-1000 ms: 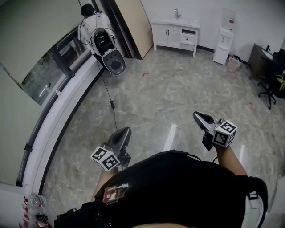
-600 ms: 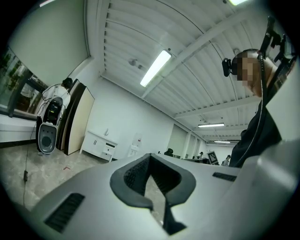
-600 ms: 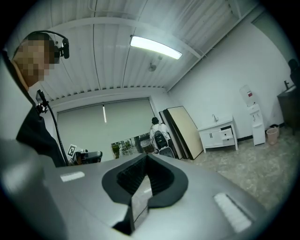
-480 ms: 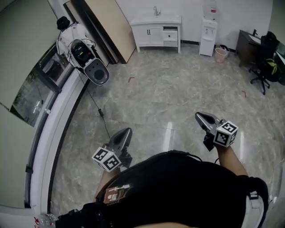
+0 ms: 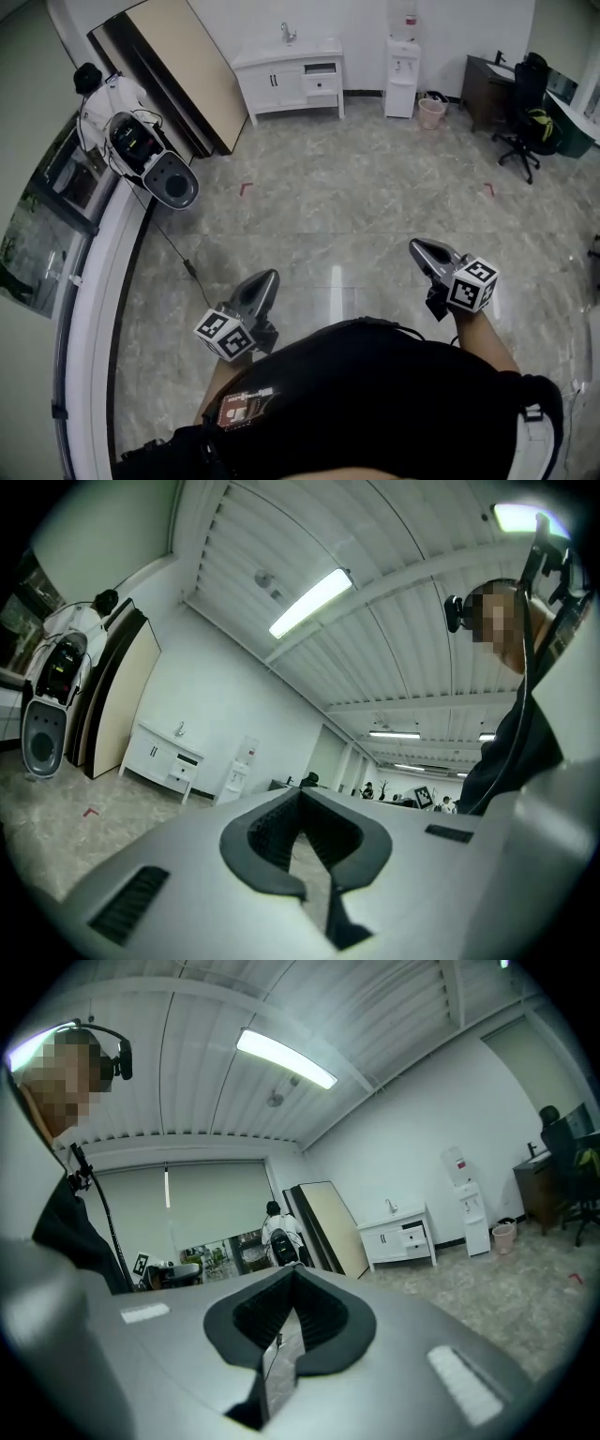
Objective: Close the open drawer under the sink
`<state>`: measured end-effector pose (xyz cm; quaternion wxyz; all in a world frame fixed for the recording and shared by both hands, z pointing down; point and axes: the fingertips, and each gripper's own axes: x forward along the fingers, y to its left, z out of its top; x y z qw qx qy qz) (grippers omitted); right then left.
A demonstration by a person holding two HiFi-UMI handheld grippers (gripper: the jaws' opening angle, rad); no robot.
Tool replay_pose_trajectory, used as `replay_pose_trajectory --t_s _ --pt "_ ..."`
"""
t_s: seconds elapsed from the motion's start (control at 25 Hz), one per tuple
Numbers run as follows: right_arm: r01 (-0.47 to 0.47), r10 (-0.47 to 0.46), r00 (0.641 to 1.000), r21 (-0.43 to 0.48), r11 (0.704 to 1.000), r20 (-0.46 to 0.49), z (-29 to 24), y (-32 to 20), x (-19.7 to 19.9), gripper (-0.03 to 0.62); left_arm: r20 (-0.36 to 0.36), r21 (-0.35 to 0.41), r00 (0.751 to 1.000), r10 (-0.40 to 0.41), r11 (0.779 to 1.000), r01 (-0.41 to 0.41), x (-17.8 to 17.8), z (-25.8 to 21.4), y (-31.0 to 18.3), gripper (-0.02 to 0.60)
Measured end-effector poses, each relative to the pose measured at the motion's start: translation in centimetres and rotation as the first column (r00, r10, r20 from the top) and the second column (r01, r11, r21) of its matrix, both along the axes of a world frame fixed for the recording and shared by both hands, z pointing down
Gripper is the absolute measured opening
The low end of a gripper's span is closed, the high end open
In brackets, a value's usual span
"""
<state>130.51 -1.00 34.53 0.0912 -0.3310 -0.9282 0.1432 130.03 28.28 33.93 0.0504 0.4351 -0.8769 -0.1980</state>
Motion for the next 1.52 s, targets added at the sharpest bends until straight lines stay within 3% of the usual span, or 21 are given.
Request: replay_pose_trajectory --t_s 0.36,0.72,0.96,1.2,1.52 --pt "-0.047 0.046 0.998 0.017 0.999 0.032 -1.7 7.3 -8.0 -0.009 0.017 0.006 0.998 0.066 0.998 -0.066 -9.8 -1.3 6.4 -0.009" --pt "-0.049 0.048 0.998 0.028 0.998 0.039 -1.5 13.3 -15.0 -0.009 0.011 -0.002 0.999 0.043 0.999 -0.043 -16.7 -0.5 13.5 -0.009" --pt "-0.037 0.037 0.999 0.028 0.999 0.02 -1.1 14.1 -18.8 -0.009 0.003 0.011 1.0 0.012 1.0 -0.012 -19.9 0.4 15.5 -0.009" --pt "0.002 -0.002 1.0 0.016 1.0 0.013 0.5 13.0 -23.7 -0.009 -0.024 -0.005 1.0 -0.02 1.0 0.02 -23.7 1.4 14.0 -0.009" --pt "0.065 -0.065 0.998 0.013 0.998 0.016 -0.2 6.7 -33.4 -0.009 -0.002 -0.019 0.998 -0.07 0.997 0.069 -31.2 0.0 7.0 -0.009"
